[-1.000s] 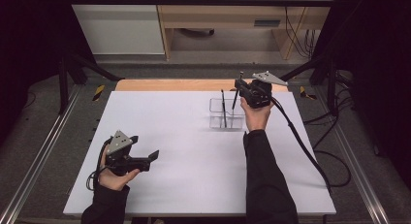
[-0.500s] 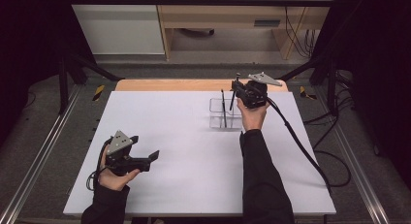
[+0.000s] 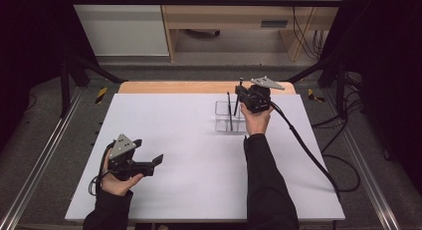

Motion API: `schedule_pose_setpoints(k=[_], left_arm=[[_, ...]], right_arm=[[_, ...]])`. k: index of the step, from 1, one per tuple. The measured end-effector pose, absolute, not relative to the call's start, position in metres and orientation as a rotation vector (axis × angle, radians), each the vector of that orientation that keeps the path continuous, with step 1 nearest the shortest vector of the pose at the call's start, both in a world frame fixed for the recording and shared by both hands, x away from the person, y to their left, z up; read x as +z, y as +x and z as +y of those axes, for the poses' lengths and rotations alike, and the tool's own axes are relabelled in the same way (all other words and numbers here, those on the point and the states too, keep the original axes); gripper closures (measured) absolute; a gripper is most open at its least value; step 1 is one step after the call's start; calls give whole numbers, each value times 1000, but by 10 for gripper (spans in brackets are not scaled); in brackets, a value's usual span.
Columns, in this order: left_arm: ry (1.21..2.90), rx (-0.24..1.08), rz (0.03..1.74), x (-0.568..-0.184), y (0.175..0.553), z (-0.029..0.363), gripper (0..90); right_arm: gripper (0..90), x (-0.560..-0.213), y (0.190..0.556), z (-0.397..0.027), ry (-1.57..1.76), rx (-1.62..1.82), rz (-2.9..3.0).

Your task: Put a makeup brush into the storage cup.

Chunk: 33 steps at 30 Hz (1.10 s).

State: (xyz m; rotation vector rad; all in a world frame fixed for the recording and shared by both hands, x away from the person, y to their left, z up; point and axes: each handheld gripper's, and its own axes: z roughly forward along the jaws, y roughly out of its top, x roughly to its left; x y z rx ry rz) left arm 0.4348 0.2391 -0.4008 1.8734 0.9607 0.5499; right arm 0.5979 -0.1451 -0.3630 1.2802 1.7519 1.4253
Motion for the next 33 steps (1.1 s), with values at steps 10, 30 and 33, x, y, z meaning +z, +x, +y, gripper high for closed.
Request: schedule_pose_setpoints(k=[10,30,33], left_arm=[[1876,550,958,-401,435,238,68],[1882,553,954,-401,434,238,68],[1883,554,953,-401,434,238,68]], right_arm=[[837,-371,600,-144,1292,1411,1763],[837,-392,602,-141,1328,1380,1795],[837,-394,602,-140,1333,1369,1802]])
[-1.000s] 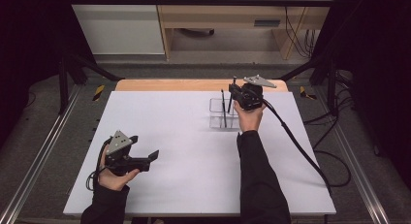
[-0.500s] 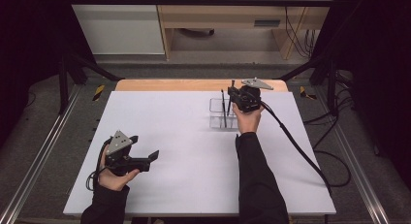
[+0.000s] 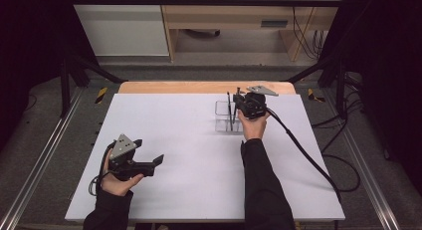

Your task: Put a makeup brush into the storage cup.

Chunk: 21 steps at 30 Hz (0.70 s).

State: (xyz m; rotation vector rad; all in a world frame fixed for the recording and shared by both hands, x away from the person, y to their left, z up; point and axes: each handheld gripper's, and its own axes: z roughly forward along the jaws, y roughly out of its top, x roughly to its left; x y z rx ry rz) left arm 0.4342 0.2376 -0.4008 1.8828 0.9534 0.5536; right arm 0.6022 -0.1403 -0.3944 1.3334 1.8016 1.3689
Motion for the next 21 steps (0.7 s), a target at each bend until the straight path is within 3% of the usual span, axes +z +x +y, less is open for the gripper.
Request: schedule_pose_setpoints(k=[21], left_arm=[[1886,554,953,-401,434,237,68]], right_arm=[[836,-409,601,-136,1368,1329,1830]])
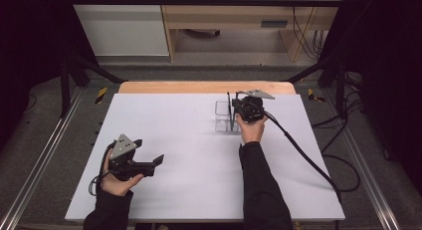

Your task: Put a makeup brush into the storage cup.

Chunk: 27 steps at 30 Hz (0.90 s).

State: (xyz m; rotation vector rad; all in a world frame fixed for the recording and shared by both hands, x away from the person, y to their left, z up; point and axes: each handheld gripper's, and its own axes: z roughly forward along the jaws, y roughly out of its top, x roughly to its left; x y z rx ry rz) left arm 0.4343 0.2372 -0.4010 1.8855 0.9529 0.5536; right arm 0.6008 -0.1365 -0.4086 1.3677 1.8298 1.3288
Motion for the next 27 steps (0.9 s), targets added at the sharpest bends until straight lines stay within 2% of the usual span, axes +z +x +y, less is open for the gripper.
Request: schedule_pose_setpoints(k=[9,27], left_arm=[[1886,555,954,-402,434,237,68],[1899,556,952,-403,435,233,66]], right_arm=[[828,-411,598,-139,1374,1325,1845],[638,-387,558,-160,1312,1392,1853]])
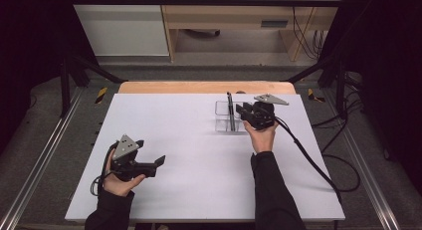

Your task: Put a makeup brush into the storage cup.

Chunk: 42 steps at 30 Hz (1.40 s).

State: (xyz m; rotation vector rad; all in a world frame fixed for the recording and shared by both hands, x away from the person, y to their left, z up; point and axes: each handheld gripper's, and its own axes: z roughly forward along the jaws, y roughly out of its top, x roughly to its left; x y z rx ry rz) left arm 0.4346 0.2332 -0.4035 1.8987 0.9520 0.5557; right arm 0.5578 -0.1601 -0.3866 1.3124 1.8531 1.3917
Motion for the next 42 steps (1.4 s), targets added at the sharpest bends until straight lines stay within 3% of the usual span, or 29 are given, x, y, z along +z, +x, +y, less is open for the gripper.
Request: schedule_pose_setpoints(k=[27,34,42], left_arm=[[1892,556,957,-407,436,235,61],[1895,555,962,-409,436,236,58],[1895,551,962,-410,436,237,54]], right_arm=[[160,-388,487,-191,1153,1473,1949],[86,-392,473,-198,1156,1458,1971],[61,-399,459,-211,1160,1427,1971]])
